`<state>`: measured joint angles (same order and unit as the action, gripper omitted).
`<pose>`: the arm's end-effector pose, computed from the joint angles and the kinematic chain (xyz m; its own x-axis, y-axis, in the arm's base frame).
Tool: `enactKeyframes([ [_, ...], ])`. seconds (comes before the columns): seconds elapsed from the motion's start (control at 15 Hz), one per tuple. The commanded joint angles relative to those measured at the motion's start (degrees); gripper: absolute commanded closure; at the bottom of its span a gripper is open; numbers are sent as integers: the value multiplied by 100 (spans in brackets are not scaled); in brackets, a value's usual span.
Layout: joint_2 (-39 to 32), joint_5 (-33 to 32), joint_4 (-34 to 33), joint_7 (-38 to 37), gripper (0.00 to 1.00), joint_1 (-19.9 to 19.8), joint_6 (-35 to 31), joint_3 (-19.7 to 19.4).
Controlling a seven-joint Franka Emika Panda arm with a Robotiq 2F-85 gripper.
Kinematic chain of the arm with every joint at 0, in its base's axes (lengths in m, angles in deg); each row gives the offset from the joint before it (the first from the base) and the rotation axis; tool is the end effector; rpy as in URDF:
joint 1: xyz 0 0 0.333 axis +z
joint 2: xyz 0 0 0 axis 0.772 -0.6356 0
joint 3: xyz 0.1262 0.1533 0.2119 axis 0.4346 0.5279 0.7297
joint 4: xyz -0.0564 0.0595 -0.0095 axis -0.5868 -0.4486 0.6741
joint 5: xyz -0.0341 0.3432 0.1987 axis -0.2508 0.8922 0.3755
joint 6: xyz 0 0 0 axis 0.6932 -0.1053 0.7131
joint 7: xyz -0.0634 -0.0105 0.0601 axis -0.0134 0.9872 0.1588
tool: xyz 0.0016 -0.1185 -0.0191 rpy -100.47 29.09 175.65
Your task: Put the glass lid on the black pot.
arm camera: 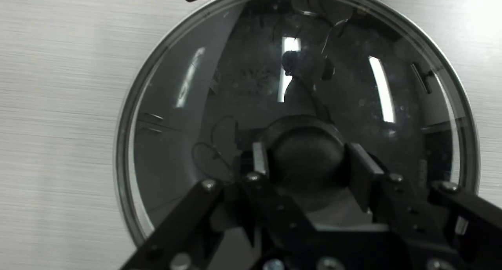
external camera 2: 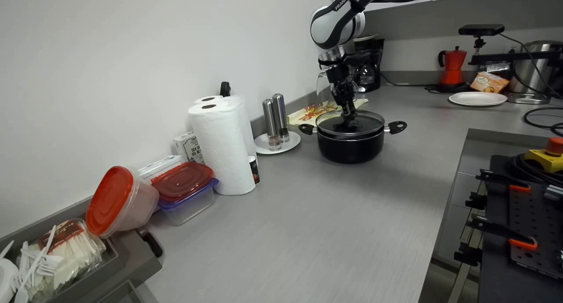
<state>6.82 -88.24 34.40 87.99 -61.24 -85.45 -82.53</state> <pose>0.6469 -0.1538 0.2475 0.9515 0.0648 -0.3008 0.0756 -0.9968 0.0244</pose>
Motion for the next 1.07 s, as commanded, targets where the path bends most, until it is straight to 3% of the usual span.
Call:
enactKeyframes([
  [0.0, 4, 79, -78, -36, 74, 51, 48, -13],
  [1.0, -163, 26, -107, -41, 74, 74, 76, -30],
])
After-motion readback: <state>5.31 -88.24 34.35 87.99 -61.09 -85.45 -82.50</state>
